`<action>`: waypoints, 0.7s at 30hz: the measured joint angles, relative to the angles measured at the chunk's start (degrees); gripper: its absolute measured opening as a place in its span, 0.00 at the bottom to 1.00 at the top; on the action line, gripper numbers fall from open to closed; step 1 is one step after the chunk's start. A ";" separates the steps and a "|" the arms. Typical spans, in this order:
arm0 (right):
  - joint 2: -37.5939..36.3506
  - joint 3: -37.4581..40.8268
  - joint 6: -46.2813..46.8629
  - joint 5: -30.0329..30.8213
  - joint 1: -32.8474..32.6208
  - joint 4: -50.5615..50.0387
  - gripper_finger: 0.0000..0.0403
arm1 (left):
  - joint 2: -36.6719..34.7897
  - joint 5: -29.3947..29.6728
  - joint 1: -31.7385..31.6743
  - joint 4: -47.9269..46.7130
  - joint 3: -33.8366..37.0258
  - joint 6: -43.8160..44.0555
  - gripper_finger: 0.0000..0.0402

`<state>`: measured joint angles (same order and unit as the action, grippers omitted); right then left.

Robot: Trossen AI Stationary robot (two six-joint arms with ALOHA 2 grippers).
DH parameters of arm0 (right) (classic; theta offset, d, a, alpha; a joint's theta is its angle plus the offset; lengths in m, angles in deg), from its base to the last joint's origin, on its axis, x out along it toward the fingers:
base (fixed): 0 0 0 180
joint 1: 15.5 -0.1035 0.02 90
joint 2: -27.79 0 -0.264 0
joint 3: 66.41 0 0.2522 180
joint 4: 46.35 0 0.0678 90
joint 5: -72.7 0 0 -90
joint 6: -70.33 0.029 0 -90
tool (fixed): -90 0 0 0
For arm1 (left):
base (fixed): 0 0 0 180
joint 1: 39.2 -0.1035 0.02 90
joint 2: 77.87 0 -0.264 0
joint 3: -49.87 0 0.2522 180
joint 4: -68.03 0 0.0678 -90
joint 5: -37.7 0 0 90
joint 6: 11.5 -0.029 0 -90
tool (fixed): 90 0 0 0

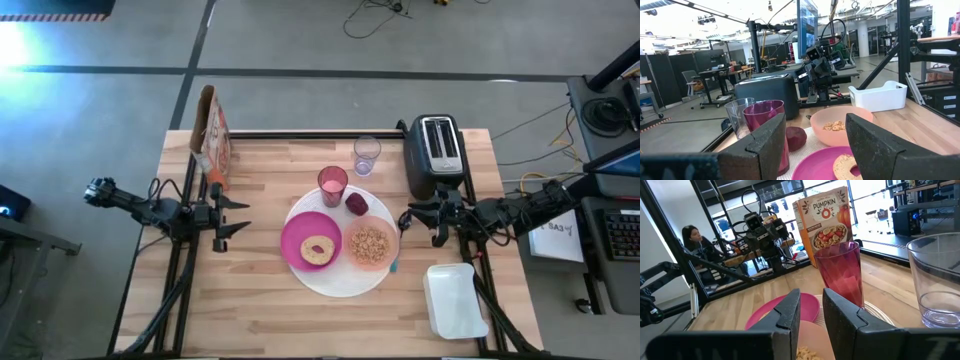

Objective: Arrange a breakfast setting
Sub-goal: Return to Home Position

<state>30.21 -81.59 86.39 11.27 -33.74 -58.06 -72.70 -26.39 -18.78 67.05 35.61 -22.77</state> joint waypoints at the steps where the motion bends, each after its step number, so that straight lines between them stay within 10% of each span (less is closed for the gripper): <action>1: 0.00 0.01 0.00 0.00 0.00 0.00 0.18 | 0.00 0.00 -0.02 0.00 0.00 0.00 0.48; 21: 0.01 0.01 0.00 0.01 0.00 0.01 0.18 | 0.00 0.02 -0.02 -0.50 -0.66 0.00 0.48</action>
